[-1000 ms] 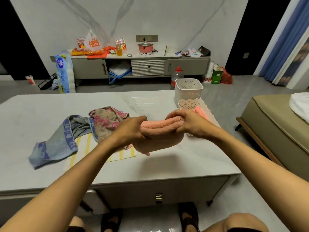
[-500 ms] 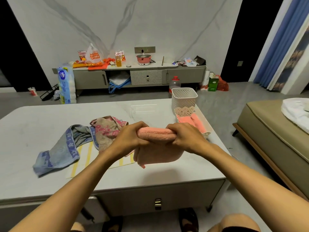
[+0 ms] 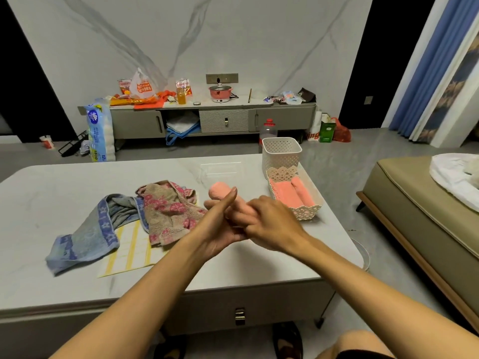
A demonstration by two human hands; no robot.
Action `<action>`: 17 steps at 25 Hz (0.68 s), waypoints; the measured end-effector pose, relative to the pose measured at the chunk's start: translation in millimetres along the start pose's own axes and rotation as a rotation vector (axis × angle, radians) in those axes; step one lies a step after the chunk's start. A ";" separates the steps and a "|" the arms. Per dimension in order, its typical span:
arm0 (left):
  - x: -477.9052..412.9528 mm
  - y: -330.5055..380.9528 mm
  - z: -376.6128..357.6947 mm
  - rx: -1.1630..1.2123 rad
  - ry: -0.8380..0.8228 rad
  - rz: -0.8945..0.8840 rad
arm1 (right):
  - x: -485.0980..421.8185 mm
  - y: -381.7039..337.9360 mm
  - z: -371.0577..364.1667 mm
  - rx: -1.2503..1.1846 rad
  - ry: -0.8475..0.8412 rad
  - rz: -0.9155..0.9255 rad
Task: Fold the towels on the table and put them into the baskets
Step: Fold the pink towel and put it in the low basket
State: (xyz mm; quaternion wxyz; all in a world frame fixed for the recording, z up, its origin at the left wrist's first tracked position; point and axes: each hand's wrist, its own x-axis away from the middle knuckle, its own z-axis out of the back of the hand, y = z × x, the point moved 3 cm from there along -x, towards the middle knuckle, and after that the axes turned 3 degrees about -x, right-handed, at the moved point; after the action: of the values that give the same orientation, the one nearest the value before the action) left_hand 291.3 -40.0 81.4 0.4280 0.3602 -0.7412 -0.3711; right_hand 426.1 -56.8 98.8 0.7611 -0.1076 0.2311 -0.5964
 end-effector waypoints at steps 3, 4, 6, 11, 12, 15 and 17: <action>-9.4 1.7 10.2 -0.043 0.171 -0.032 | 3.4 -3.7 -3.8 -0.421 -0.158 0.037; -9.4 4.4 15.9 -0.058 0.198 -0.042 | 2.4 2.0 2.5 -0.544 -0.109 -0.003; -6.6 14.6 25.5 -0.044 0.217 -0.075 | -1.3 27.4 10.5 -0.634 0.061 -0.191; -1.5 30.3 21.3 0.014 0.131 -0.051 | 18.2 42.9 -6.1 -1.480 -0.217 -0.687; -1.4 30.2 22.0 0.004 0.129 -0.041 | 20.2 40.3 -8.4 -1.598 -0.210 -0.701; -2.1 20.3 25.4 -0.068 0.159 -0.005 | 18.1 49.4 -13.7 -1.553 -0.140 -0.663; -12.6 6.6 21.5 -0.227 0.222 0.032 | 16.0 68.9 -13.4 -1.329 -0.113 -0.609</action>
State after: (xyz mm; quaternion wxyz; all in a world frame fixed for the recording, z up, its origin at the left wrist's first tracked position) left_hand 275.2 -21.1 74.7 0.5510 0.3365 -0.6482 -0.4038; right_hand 481.7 -52.4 53.3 0.3467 -0.6365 0.4644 -0.5089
